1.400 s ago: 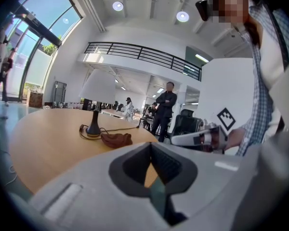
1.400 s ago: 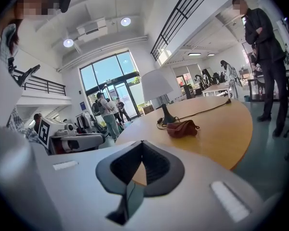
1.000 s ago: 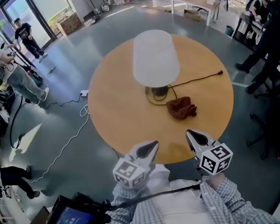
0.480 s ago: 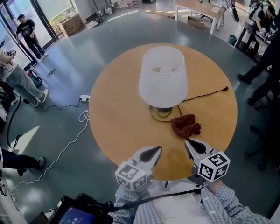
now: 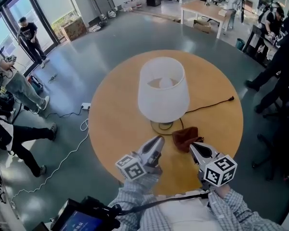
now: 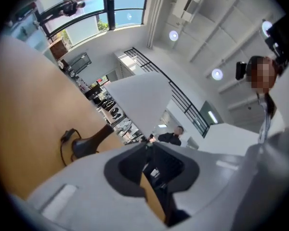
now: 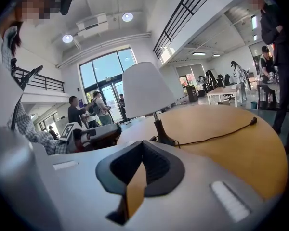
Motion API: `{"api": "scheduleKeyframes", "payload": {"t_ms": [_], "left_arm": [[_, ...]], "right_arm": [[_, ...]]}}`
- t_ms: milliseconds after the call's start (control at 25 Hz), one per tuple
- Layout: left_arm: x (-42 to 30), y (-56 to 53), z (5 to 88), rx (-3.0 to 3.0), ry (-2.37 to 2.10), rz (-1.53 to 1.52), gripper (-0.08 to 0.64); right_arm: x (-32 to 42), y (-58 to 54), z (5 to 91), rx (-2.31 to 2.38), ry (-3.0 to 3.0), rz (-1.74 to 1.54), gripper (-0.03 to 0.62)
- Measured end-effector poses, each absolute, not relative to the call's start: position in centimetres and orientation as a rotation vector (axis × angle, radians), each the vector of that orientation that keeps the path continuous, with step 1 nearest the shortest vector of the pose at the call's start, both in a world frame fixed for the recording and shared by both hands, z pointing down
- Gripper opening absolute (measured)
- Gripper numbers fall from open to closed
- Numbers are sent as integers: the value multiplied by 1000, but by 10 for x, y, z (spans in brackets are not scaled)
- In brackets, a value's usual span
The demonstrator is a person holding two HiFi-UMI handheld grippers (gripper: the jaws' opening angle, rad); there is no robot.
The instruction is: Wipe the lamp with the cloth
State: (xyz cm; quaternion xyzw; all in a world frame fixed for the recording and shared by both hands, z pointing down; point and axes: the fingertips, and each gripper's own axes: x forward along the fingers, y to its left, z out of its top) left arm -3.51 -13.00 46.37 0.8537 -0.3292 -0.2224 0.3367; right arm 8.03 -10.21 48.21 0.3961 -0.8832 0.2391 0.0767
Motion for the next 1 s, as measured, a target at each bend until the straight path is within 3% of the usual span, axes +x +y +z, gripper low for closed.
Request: {"api": "scheduleKeyframes", "payload": {"t_ms": [400,520,680,800,1000], "left_arm": [[-46,-187,459,2074,-843,-788,217],[-39,-193,450,2065,-798,-858,241],[-36,-196,435,2074,-747,-936,237],[-37,-192,425,2117,-724,-967,149],[-34,-187,424,2146,-703,-934,132]], "right_arm": [[83,-125,483,1193,-2633,704,3],[86,-127,487,1187,-2624,709,3],[86,-130,492,1176,-2607,710,3],[83,-130,499,1162,-2586,691,3],[79,-127,524,1097,-2487,554,5]]}}
